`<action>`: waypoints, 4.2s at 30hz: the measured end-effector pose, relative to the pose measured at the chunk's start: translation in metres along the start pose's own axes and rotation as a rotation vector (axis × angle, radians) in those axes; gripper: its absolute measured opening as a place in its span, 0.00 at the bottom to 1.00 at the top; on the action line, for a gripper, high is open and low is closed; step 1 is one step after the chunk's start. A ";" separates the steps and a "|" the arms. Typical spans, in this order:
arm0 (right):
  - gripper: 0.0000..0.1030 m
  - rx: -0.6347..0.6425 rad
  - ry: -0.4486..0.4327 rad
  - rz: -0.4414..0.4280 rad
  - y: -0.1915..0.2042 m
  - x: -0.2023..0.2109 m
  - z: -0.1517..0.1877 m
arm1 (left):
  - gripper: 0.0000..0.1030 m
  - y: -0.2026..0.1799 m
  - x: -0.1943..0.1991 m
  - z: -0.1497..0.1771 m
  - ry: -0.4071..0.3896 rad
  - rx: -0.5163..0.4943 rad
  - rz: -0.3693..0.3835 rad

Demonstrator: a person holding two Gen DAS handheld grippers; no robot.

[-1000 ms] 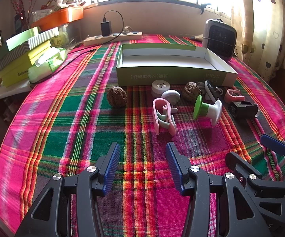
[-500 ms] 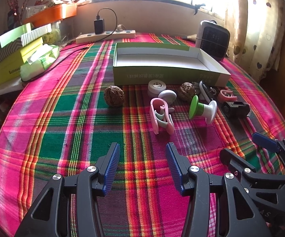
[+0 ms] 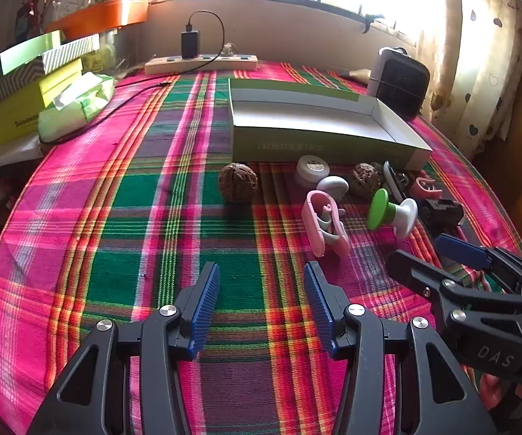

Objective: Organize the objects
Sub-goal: 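Move right tool to the green-white spool while left tool approaches the pink clip, then close right tool on the spool while left tool closes on the pink clip, then carry the spool in right tool into the box while left tool carries the clip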

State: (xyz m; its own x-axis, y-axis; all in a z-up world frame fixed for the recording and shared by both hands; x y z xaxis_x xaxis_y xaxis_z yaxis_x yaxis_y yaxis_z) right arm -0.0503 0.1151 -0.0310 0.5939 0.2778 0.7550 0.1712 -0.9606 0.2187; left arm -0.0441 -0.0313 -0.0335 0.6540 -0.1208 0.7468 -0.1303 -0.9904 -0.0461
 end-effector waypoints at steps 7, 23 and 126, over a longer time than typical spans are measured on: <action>0.68 -0.031 -0.003 -0.002 0.005 -0.008 -0.014 | 0.46 0.005 -0.003 -0.003 0.002 -0.005 -0.001; 0.43 -0.048 0.000 0.033 0.002 -0.016 -0.021 | 0.46 0.004 -0.003 -0.004 0.005 -0.004 0.015; 0.34 0.049 -0.017 0.000 -0.011 0.001 -0.037 | 0.21 -0.025 -0.019 -0.059 0.046 -0.075 0.066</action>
State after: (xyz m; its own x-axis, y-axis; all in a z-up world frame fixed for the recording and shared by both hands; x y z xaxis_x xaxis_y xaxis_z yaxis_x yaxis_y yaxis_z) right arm -0.0812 0.1256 -0.0098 0.6074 0.2786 0.7439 0.2097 -0.9595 0.1882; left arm -0.0969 0.0001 -0.0071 0.6072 -0.1804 0.7738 -0.2284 -0.9724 -0.0475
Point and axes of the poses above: each gripper's, at about its wrist camera, not at the fingertips, and x roughly against the way its jaws point, y to its left, z to its underside, the point moved 5 cm from there along -x, roughly the way its jaws point, and after that the axes turned 6 degrees about -x, right-handed, at the moved point
